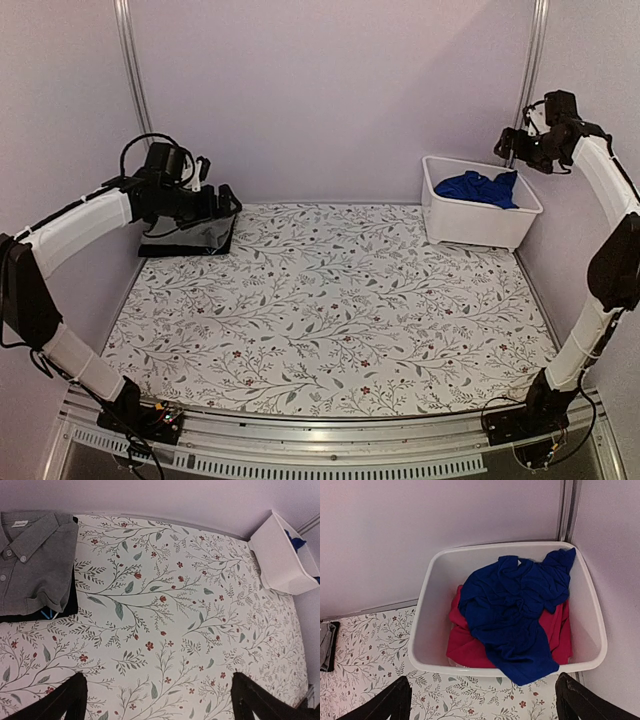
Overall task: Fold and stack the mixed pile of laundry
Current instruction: Pick up the crumpled T-shirt from the bin.
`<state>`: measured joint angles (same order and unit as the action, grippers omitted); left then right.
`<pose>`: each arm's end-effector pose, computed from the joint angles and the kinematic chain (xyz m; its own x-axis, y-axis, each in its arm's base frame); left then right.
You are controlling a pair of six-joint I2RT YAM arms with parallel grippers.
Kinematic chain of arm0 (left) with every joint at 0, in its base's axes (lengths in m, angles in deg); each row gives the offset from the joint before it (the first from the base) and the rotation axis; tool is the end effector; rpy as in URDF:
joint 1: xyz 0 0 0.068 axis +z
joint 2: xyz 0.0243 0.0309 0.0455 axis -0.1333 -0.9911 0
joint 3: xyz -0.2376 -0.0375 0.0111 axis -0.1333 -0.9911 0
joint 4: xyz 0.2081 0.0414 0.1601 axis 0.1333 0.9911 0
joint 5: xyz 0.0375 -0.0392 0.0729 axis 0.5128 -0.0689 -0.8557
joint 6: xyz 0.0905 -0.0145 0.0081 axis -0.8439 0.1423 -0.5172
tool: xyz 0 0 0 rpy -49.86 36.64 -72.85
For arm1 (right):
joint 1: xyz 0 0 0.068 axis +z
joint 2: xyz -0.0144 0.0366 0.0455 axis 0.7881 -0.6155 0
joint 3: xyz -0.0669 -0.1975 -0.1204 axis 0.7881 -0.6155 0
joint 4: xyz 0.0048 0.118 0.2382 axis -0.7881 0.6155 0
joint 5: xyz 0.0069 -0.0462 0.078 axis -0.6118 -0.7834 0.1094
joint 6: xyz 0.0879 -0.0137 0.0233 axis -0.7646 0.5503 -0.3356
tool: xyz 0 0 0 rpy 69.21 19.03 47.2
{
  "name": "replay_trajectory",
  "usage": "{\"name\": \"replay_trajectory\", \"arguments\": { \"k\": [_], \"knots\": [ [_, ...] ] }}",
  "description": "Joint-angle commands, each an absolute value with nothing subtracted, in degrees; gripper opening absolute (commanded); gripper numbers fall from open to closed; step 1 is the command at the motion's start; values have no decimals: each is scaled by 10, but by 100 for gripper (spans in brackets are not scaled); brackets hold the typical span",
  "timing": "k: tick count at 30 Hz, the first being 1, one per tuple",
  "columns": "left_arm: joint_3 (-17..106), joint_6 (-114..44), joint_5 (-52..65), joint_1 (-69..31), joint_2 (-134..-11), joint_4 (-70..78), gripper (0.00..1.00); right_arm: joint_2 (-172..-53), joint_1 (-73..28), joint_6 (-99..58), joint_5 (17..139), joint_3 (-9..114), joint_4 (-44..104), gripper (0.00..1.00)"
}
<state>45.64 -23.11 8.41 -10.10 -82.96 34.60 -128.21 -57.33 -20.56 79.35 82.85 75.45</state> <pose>0.3547 -0.1288 0.2478 -0.7405 -0.1778 -0.6481 0.1408 0.9019 -0.4083 0.4076 -0.0248 0.3479 -0.6001 0.1764 -0.7802 0.0394 0.9807 0.1914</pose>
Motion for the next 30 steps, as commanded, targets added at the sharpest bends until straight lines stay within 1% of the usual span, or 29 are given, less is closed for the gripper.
{"name": "replay_trajectory", "arguments": {
  "k": [1, 2, 5, 11, 18, 25, 30],
  "knots": [
    [492, -223, 61, -104, -809, 329, 100, -1406, -577, -187, 754, 991, 765, 99],
    [497, -220, 57, -104, -810, 327, 100, -1428, -577, -187, 750, 1034, 762, 99],
    [511, -210, 43, -103, -815, 325, 100, -1504, -578, -181, 725, 1088, 743, 99],
    [546, -196, 36, -104, -830, 338, 100, -1601, -583, -163, 647, 1117, 692, 99],
    [548, -200, 22, -104, -828, 338, 100, -1693, -598, -153, 587, 1131, 621, 99],
    [551, -194, 18, -104, -840, 339, 100, -1758, -611, -154, 584, 1140, 589, 99],
    [555, -193, 13, -104, -851, 343, 100, -1788, -616, -155, 608, 1145, 573, 99]
  ]
}}
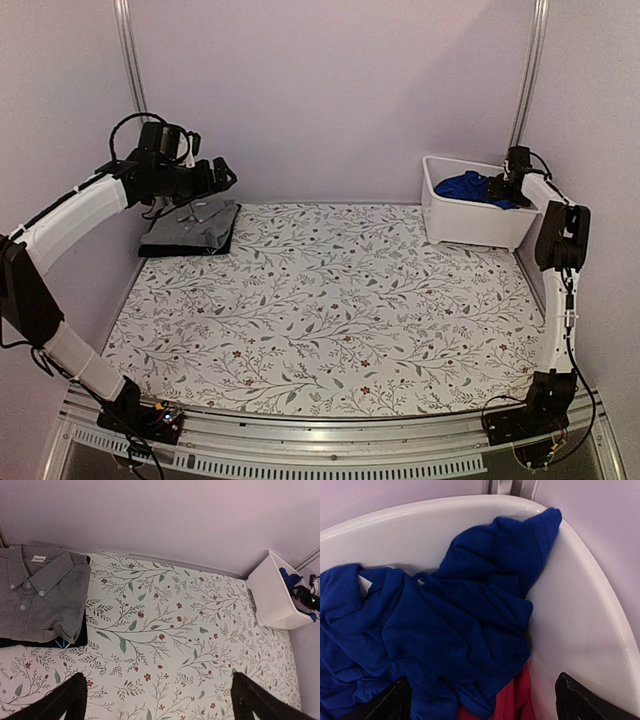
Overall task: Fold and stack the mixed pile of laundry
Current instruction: Pick up the crumpled T-shirt from the bin.
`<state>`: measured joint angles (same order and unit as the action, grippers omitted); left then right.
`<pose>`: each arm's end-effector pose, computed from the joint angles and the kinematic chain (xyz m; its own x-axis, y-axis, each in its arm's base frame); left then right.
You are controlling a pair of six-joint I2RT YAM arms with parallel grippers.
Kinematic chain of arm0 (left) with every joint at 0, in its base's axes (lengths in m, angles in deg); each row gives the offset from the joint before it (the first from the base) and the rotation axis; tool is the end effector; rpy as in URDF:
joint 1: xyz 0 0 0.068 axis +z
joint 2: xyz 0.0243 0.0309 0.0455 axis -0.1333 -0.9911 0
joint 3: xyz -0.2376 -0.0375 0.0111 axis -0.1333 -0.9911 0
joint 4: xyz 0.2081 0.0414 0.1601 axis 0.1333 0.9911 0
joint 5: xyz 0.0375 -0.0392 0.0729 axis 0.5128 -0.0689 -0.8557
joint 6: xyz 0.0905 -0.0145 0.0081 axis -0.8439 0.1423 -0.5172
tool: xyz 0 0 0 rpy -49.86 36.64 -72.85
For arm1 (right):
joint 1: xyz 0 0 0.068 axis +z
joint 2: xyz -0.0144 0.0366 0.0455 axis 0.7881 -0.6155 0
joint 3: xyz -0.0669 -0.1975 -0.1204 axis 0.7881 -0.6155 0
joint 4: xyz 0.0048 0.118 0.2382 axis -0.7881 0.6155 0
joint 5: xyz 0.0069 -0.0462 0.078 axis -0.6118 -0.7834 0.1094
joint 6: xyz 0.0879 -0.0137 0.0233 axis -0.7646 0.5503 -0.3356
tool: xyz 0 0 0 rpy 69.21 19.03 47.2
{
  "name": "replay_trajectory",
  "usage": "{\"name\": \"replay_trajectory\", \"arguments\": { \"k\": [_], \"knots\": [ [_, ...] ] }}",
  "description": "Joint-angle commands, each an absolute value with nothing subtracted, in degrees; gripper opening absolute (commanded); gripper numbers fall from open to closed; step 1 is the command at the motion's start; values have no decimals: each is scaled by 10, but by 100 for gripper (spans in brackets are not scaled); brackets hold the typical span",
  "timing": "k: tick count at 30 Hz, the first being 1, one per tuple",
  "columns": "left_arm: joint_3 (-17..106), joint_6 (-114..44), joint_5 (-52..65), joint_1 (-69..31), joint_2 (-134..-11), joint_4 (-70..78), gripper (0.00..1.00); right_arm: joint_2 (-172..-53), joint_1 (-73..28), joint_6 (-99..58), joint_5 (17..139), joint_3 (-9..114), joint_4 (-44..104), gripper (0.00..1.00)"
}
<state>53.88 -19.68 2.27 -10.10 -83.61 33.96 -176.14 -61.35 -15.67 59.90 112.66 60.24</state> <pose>0.3706 -0.1246 0.2991 -0.6193 -0.2787 -0.7340 0.0864 0.9050 -0.4166 0.5730 -0.1093 0.1676 -0.6231 0.1388 -0.7698 0.3186 0.9438 -0.0877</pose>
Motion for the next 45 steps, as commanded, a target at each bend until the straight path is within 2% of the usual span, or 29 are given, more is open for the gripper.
{"name": "replay_trajectory", "arguments": {
  "k": [1, 4, 7, 9, 12, 13, 34, 40, 45],
  "knots": [
    [559, -192, 11, -104, -854, 348, 100, -1796, -615, -154, 613, 1148, 571, 99],
    [569, -192, 4, -104, -864, 360, 100, -1811, -616, -156, 632, 1152, 558, 93],
    [573, -192, -2, -104, -866, 367, 100, -1823, -617, -153, 666, 1155, 544, 77],
    [573, -193, -6, -104, -862, 368, 100, -1825, -618, -152, 694, 1160, 538, 55],
    [569, -194, -8, -104, -858, 366, 100, -1814, -617, -153, 730, 1163, 531, 11],
    [569, -194, -8, -104, -858, 364, 100, -1806, -618, -153, 737, 1164, 527, 1],
    [529, -191, 5, -104, -842, 304, 100, -1542, -586, -213, 927, 1135, 485, 0],
    [516, -185, 14, -104, -836, 278, 100, -1470, -528, -226, 968, 1127, 459, 0],
    [510, -180, 20, -104, -835, 265, 100, -1416, -438, -216, 971, 1123, 437, 0]
  ]
}}
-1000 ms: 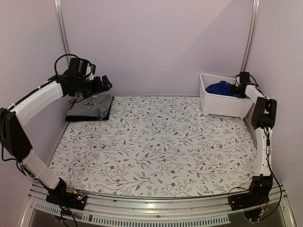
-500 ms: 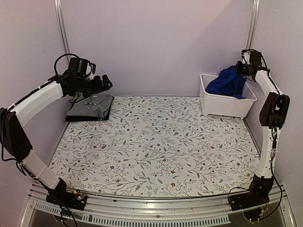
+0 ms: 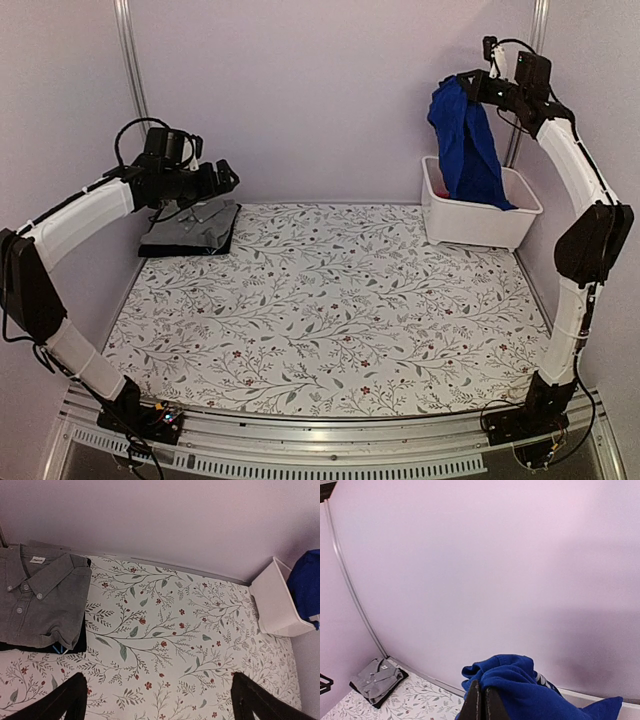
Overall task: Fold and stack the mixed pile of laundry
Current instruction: Pick up the crumpled T-shirt from the bin, then place the crumpled T-shirt at the center of the board.
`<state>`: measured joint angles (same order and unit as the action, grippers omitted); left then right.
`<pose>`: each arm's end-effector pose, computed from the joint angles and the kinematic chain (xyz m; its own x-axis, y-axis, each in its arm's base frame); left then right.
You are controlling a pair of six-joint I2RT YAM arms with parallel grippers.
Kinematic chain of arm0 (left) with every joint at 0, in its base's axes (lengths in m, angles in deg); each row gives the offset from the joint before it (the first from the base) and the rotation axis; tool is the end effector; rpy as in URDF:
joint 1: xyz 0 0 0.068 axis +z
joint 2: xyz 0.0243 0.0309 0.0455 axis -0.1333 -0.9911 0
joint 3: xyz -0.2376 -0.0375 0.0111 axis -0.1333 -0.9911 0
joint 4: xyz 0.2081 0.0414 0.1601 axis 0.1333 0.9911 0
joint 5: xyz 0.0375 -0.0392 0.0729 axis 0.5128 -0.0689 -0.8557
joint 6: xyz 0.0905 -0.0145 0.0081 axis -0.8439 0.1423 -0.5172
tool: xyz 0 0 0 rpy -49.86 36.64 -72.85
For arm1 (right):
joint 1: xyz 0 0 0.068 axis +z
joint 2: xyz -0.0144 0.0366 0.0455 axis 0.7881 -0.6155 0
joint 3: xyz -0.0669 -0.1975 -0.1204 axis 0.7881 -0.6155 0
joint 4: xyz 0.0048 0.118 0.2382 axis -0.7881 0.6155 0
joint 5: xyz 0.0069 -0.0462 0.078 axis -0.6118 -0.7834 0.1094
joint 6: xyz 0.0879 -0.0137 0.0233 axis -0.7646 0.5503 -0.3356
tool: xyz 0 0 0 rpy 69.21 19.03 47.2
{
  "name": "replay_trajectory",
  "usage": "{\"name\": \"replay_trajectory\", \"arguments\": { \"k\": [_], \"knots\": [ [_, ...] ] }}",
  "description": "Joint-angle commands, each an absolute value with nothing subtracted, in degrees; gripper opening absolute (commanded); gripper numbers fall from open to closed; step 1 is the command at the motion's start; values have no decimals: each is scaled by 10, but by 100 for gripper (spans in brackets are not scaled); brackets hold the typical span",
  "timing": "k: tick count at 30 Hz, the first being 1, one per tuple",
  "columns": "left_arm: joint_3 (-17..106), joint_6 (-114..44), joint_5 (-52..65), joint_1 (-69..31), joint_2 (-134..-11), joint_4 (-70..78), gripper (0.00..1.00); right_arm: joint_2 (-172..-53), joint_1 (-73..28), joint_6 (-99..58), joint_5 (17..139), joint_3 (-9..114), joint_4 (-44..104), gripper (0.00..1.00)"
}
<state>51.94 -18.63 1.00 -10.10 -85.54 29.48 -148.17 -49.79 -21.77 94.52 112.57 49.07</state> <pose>0.3814 -0.1262 0.2836 -0.6052 -0.3009 -0.7370 0.0639 0.9044 -0.4218 0.4880 0.0529 0.4550 -0.0799 0.1269 -0.9887 -0.4388 0.8861 0.1492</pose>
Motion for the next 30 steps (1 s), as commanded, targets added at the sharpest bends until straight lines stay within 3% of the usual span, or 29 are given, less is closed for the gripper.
{"name": "replay_trajectory", "arguments": {
  "k": [1, 12, 20, 25, 30],
  "knots": [
    [507, -181, 22, -104, -833, 263, 100, -1408, -421, -213, 971, 1122, 432, 0],
    [476, -196, 29, -104, -801, 242, 100, -1346, -244, -214, 1002, 1131, 346, 0],
    [452, -194, 1, -103, -772, 241, 100, -1384, -127, -233, 1007, 1175, 260, 0],
    [428, -189, -22, -102, -744, 238, 100, -1414, -105, -260, 1002, 1181, 227, 0],
    [399, -185, -56, -97, -711, 246, 100, -1379, -111, -270, 977, 1006, 239, 0]
  ]
}}
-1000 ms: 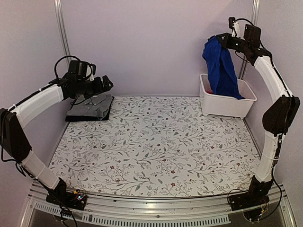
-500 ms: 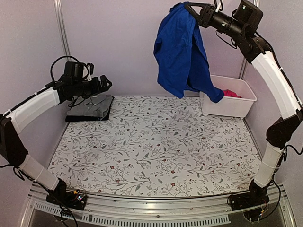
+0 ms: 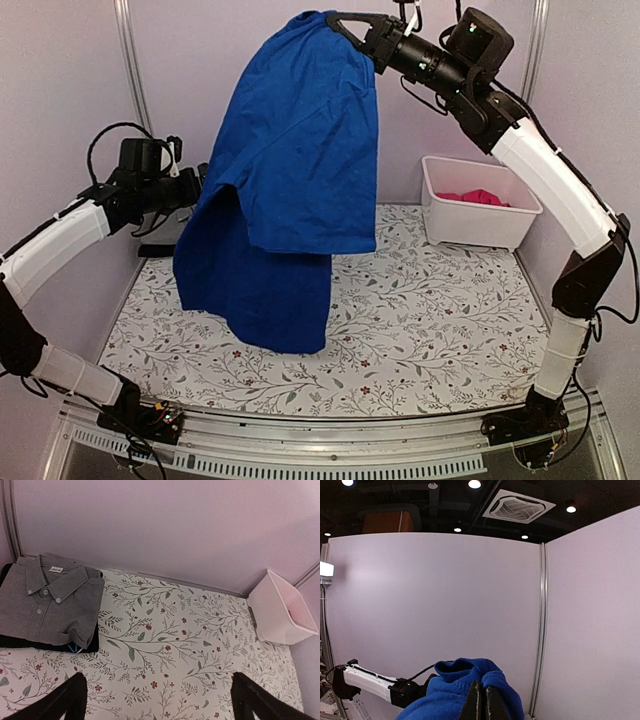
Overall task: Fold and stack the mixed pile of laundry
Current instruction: Place the crumpled T-shirt at the center of the board.
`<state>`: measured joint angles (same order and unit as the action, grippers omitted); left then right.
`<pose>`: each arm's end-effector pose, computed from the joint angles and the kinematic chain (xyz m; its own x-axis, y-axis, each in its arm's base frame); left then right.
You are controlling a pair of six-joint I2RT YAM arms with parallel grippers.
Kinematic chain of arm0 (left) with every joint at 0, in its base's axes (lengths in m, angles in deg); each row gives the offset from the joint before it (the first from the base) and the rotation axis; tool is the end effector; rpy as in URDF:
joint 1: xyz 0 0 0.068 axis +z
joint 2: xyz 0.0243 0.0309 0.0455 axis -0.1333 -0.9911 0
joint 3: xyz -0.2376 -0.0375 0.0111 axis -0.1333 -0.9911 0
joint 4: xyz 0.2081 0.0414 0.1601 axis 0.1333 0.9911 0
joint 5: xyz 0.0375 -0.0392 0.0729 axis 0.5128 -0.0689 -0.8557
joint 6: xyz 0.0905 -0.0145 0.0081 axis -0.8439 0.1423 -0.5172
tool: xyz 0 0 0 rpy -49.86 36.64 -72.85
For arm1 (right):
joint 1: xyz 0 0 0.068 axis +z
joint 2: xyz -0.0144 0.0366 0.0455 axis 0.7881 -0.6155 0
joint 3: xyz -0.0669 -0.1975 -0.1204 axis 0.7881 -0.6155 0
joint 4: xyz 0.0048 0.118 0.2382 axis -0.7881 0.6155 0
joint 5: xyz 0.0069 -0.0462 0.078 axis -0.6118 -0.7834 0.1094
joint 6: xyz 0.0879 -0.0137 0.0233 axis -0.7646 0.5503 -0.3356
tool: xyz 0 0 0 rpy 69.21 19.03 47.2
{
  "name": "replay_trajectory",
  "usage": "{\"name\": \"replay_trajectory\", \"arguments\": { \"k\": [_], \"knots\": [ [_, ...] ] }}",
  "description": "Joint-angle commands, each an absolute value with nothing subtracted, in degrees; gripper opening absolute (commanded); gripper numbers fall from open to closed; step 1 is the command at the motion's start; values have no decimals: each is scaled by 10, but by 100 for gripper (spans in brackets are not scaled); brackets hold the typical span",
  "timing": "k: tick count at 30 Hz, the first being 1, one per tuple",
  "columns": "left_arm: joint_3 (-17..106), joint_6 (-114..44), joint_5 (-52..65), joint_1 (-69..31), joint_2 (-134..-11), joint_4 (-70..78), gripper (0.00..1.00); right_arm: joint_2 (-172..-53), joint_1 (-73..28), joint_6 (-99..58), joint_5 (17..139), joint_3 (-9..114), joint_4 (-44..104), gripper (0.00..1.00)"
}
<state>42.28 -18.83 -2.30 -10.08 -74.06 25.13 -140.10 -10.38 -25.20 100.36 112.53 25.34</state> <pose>0.3464 -0.1098 0.3005 -0.5035 -0.3308 -0.7981 0.0665 0.9062 -0.4176 0.2819 0.3060 0.5734 0.1944 0.4059 -0.8930 -0.9554 0.2847 -0.0785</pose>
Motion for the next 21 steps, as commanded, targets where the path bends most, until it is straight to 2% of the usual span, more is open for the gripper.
{"name": "replay_trajectory", "arguments": {
  "k": [1, 3, 6, 7, 10, 11, 14, 18, 21],
  "knots": [
    [393, -189, -54, -95, -704, 248, 100, -1359, -115, -277, 973, 936, 240, 0],
    [377, -201, -33, -89, -692, 249, 100, -1288, -126, -303, 955, 787, 250, 1],
    [360, -210, -14, -83, -684, 263, 100, -1191, -145, -336, 895, 576, 320, 26],
    [355, -212, -4, -82, -684, 271, 100, -1158, -146, -338, 855, 521, 359, 41],
    [344, -221, 23, -82, -693, 298, 100, -1095, -157, -334, 743, 431, 482, 71],
    [340, -223, 36, -83, -694, 303, 100, -1087, -160, -325, 720, 419, 508, 75],
    [321, -230, 71, -89, -700, 314, 100, -1076, -162, -285, 727, 417, 553, 78],
    [290, -203, 94, -91, -708, 342, 100, -1113, -148, -217, 871, 429, 551, 76],
    [268, -176, 91, -91, -715, 373, 100, -1174, -97, -162, 922, 463, 553, 75]
  ]
}}
